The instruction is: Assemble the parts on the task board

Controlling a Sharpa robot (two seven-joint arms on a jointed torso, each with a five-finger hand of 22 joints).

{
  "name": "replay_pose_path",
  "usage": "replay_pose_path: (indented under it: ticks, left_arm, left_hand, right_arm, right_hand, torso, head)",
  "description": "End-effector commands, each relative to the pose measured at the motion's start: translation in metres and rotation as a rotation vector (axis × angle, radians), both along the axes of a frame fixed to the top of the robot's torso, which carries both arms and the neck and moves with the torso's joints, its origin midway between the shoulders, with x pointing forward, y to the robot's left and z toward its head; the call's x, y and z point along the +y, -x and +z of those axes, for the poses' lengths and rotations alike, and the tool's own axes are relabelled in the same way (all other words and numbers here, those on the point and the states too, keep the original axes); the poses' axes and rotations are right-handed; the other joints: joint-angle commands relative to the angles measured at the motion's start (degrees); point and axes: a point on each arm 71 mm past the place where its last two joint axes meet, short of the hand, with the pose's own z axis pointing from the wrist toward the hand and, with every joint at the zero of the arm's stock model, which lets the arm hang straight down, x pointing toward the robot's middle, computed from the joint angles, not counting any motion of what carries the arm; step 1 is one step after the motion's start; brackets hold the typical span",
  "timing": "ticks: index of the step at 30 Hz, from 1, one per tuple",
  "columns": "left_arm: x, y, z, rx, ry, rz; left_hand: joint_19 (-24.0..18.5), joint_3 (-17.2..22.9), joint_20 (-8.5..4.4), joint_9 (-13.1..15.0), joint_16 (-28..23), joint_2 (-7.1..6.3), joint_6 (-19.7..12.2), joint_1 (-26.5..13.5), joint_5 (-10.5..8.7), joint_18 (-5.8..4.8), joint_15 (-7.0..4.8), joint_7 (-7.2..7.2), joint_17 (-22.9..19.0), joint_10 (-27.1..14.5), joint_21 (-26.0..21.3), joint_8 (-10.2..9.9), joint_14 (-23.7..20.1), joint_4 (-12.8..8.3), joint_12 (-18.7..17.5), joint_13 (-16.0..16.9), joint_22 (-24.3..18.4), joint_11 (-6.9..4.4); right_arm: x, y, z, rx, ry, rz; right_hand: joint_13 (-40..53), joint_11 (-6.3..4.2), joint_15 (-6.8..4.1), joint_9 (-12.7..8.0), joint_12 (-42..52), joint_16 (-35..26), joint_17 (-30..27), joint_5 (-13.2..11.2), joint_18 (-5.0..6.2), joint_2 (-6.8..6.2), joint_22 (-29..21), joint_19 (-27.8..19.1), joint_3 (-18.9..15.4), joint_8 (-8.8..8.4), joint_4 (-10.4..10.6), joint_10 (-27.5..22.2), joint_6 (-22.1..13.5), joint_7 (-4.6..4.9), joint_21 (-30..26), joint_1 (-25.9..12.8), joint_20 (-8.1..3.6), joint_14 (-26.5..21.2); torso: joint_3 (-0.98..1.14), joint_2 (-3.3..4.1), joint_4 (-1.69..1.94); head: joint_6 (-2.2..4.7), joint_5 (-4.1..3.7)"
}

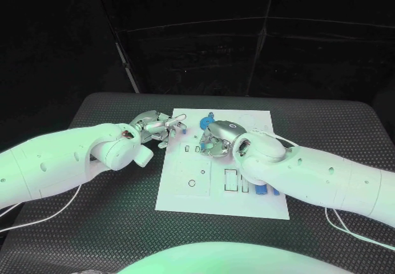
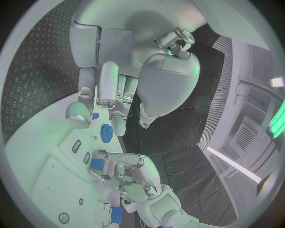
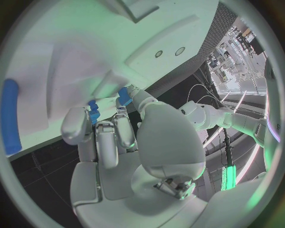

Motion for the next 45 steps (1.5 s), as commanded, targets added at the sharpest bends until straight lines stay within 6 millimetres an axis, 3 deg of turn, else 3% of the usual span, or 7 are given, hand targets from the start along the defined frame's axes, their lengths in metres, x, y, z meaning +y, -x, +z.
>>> replay_pose_path:
  ticks: [1, 20, 45]
  left_arm:
    - [-0.0015, -0.0008, 0.0028, -0.020, 0.021, -0.002]
    - [-0.0015, -0.0014, 0.0021, -0.015, 0.021, -0.005]
    - [-0.0006, -0.0018, 0.0014, -0.011, 0.019, -0.006]
  left_hand:
    - [-0.47, -0.35, -0.03, -0.05, -0.34, 0.13, -0.07, 0.54, 0.02, 0.72, 0.00, 0.40, 7.28, -0.51, -0.13, -0.28, 2.71, -0.08, -0.31, -0.05, -0.05, 0.09]
    - [-0.49, -0.41, -0.02, -0.07, -0.34, 0.15, -0.07, 0.59, 0.02, 0.72, 0.01, 0.40, 7.29, -0.55, -0.16, -0.28, 2.71, -0.09, -0.34, -0.07, -0.07, 0.10]
    - [-0.45, -0.50, 0.00, -0.10, -0.29, 0.21, -0.07, 0.64, 0.01, 0.71, 0.03, 0.41, 7.36, -0.58, -0.13, -0.28, 2.74, -0.08, -0.37, -0.09, -0.01, 0.11]
  right_arm:
    - [0.0009, -0.0001, -0.0004, -0.007, 0.021, 0.008]
    - [0.0008, -0.0004, -0.0024, -0.001, 0.042, 0.007]
    - [0.0007, -0.0007, -0.0032, -0.001, 0.057, 0.002]
  right_hand:
    - [0.67, 0.00, 0.02, 0.06, -0.27, 0.06, 13.38, 0.20, 0.43, 0.29, -0.14, -0.38, -0.20, 0.15, 0.07, -0.56, 0.19, 0.09, -0.29, 0.15, 0.16, 5.67]
    - [0.29, 0.09, 0.05, -0.09, -0.62, -0.02, 13.24, 0.15, 0.45, -0.04, -0.36, -0.53, -0.58, -0.16, 0.18, -0.96, -0.38, 0.22, -0.45, 0.02, 0.13, 5.64]
    - [-0.84, 0.85, 0.62, -0.52, -1.64, -0.18, 12.97, -0.01, 0.54, -0.79, -1.09, -0.99, -1.39, -1.62, 0.42, -2.18, -2.93, 1.16, -0.99, 0.08, 0.53, 5.56]
  torso:
    - [-0.01, -0.01, 0.04]
    - [0.00, -0.01, 0.03]
    - [-0.01, -0.04, 0.03]
  head:
    - [-0.11, 0.03]
    - [-0.37, 0.01]
    - [-0.57, -0.05]
